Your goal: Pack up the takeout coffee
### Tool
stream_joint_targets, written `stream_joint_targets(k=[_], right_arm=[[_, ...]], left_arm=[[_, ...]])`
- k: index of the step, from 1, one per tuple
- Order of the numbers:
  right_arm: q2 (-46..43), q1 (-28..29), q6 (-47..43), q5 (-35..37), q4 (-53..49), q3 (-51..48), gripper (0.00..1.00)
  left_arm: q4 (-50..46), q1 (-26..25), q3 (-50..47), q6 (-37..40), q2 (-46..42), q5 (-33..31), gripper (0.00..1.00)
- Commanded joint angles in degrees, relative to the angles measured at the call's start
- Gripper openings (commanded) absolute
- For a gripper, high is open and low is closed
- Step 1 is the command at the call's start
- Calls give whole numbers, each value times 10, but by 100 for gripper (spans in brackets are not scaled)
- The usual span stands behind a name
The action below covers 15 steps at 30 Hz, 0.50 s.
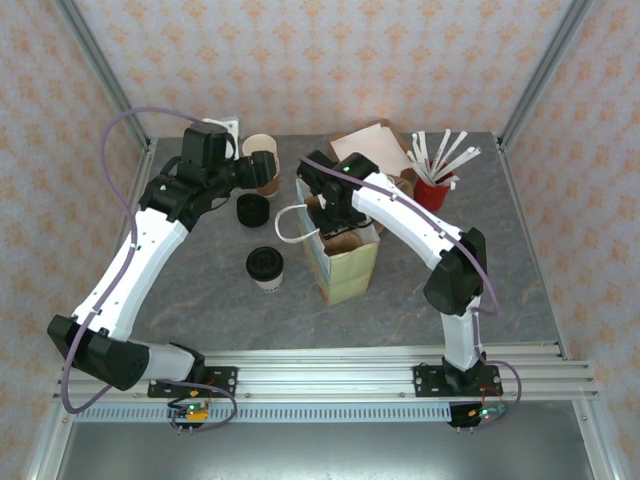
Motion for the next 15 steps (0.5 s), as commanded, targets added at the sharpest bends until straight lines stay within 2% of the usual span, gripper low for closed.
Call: stream_joint_targets(k=[1,15], right_arm=[[9,-7,-3,2,9,-12,29],[17,-10,3,-5,46,-66,29]], left_arm=[[15,4,-12,-10,-20,-10,76],[13,4,-29,-14,-39,-5,76]])
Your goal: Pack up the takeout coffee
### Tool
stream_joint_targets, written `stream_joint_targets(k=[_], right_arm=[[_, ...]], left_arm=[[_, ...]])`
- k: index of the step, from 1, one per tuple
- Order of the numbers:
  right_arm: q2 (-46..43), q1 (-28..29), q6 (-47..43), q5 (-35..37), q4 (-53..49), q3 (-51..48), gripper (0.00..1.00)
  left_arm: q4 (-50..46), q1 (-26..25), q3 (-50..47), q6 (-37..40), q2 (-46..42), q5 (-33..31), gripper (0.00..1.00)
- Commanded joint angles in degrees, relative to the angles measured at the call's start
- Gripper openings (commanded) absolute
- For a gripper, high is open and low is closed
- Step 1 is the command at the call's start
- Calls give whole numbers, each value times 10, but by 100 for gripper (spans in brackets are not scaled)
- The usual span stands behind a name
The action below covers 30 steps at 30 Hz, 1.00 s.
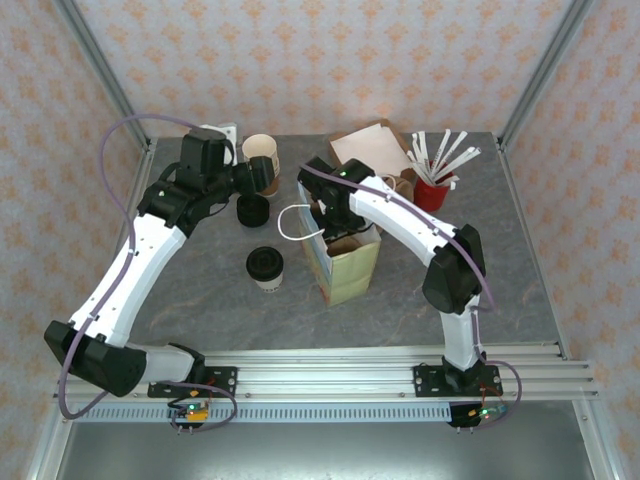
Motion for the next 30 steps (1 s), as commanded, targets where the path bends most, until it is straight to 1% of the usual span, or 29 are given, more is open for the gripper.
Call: stream_joint_targets(k=[1,20,30], right_arm=[[12,-5,2,4,14,-20,29],[25,-18,12,-24,93,-104,32],[33,-23,18,-18,136,-155,35]], left_arm=[[10,4,-5,-6,-21,-4,76],[9,4,-12,-8,-30,2,75],[5,4,-16,-7,-31,7,75]])
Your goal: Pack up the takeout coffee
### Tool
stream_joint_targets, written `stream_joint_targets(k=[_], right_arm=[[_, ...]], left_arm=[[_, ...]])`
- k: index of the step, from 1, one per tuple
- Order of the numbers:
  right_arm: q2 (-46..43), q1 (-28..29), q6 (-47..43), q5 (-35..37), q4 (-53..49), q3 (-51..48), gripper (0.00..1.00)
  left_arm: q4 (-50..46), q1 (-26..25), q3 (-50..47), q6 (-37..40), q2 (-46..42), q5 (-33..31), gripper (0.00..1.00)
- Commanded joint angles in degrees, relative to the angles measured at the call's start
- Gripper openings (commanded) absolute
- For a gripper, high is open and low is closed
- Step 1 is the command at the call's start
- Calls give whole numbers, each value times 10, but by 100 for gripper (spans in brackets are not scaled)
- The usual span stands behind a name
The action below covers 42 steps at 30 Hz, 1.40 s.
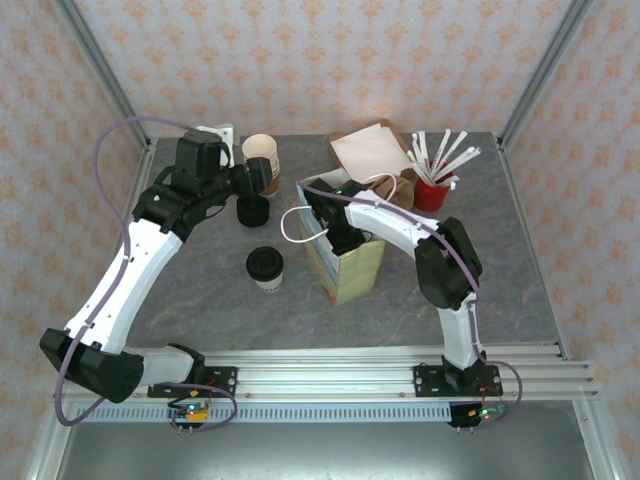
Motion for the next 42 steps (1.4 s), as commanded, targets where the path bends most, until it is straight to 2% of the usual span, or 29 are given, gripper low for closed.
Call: stream_joint_targets(k=[1,9,20,32,42], right_arm=[[13,-7,12,14,14,-19,35],[15,-7,15,24,59,-62,38],[16,-7,8,30,59,-54,41],[-33,-7,6,25,9,4,62],[-56,-7,5,36,-22,35,72]], left_arm=[[5,4,-9,-7,-15,5,75],[3,4,-16,-5,-19,4,75],[0,4,-28,-5,-29,4,75],[0,4,-38,-6,-37,5,75],[1,4,-38,-6,-38,6,75]])
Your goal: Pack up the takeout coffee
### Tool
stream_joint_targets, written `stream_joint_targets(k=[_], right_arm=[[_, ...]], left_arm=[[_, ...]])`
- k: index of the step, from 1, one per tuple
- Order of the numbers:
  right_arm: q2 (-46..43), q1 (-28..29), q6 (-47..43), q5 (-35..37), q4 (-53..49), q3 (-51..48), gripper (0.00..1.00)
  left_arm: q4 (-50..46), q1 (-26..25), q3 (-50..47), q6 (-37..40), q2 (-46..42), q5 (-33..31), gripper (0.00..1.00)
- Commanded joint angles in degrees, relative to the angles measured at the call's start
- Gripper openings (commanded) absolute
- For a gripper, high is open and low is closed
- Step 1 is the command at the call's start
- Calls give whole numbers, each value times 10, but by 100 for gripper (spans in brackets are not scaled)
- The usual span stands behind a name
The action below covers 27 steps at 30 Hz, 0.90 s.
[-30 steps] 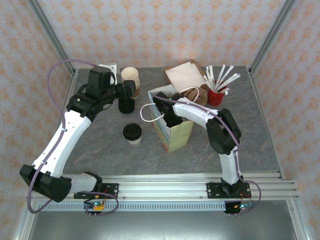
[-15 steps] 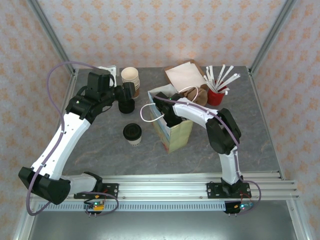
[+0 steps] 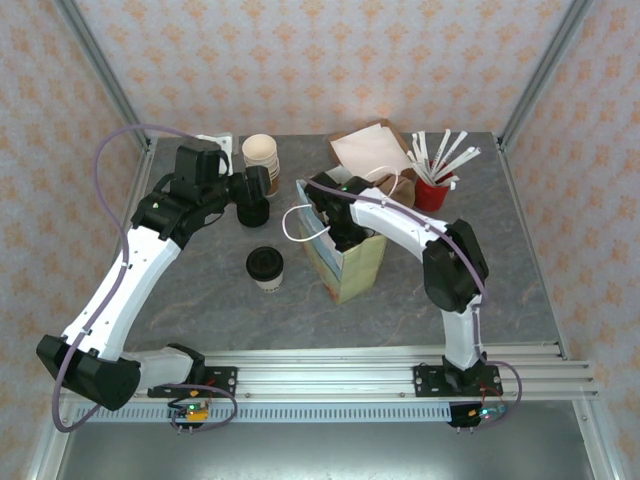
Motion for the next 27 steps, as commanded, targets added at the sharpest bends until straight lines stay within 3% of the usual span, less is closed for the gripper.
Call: stream_joint_targets(k=[1,27], right_arm=[[-30,-3,-3,28,-34,28,73],[-82,-5,-25,81,-108,180,74]], left_arm=[[1,4,-1,-7,-15,7,75],[20,3,-56,-38,-59,51,75]])
